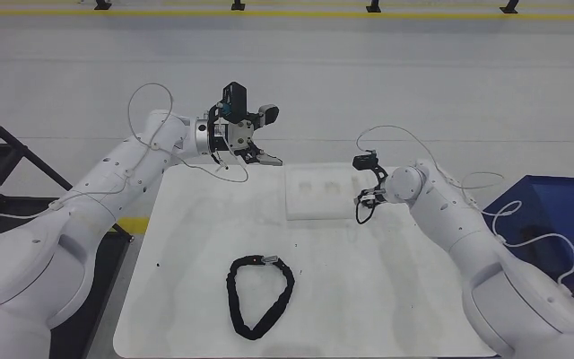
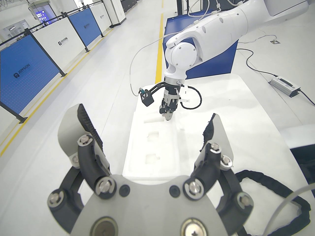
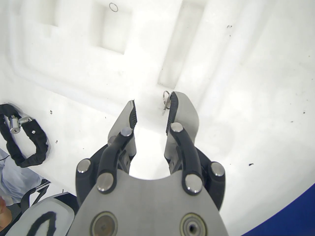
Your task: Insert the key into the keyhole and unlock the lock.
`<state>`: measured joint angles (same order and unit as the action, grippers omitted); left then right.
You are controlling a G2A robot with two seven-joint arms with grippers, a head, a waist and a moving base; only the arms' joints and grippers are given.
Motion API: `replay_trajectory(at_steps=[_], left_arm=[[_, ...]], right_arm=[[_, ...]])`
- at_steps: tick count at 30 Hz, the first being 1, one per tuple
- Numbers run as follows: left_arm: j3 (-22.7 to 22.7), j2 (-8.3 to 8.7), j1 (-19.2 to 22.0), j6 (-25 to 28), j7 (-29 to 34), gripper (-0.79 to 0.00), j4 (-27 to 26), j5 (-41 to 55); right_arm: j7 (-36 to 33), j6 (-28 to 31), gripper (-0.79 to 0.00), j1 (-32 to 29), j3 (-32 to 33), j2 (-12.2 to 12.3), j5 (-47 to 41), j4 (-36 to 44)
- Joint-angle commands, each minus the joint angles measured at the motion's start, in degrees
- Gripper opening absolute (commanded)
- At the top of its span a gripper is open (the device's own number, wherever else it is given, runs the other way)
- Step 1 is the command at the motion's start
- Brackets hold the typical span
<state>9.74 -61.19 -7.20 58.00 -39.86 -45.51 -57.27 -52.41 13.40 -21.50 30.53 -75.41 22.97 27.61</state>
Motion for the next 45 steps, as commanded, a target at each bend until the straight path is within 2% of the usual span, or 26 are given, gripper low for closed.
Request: replay_trajectory(at_steps=[1,8,13,17,19,26,36,45], left_arm=[[0.0,0.00,0.0,0.0,0.0,0.000,0.0,0.0],[0.0,0.00,0.0,0.0,0.0,0.000,0.0,0.0],[0.0,0.00,0.0,0.0,0.0,0.000,0.0,0.0],[0.0,0.00,0.0,0.0,0.0,0.000,0.0,0.0],[0.0,0.00,0.0,0.0,0.0,0.000,0.0,0.0],[0.0,0.00,0.0,0.0,0.0,0.000,0.0,0.0],[0.0,0.00,0.0,0.0,0.0,0.000,0.0,0.0],[0.0,0.00,0.0,0.0,0.0,0.000,0.0,0.0]], right_arm=[[0.1,-0.6,-0.591,0.0,-0.1,-0.3,0.6,-0.4],[1.9,-3.4,-0.594,0.3,-0.2,-1.4,2.0,-2.7],[1.9,-4.2,-0.671,0.3,-0.4,-2.4,2.8,-4.0],[2.0,-4.2,-0.690,0.3,-0.4,-3.1,3.1,-4.9],[2.2,-4.1,-0.785,0.4,-0.4,-3.4,3.3,-5.5],[1.9,-3.5,-0.785,1.7,0.2,-4.0,3.9,-7.1],[0.3,-0.4,-0.785,3.5,2.6,-2.6,4.0,-6.1],[-0.2,-1.5,-0.785,2.5,5.2,0.3,6.2,1.0]])
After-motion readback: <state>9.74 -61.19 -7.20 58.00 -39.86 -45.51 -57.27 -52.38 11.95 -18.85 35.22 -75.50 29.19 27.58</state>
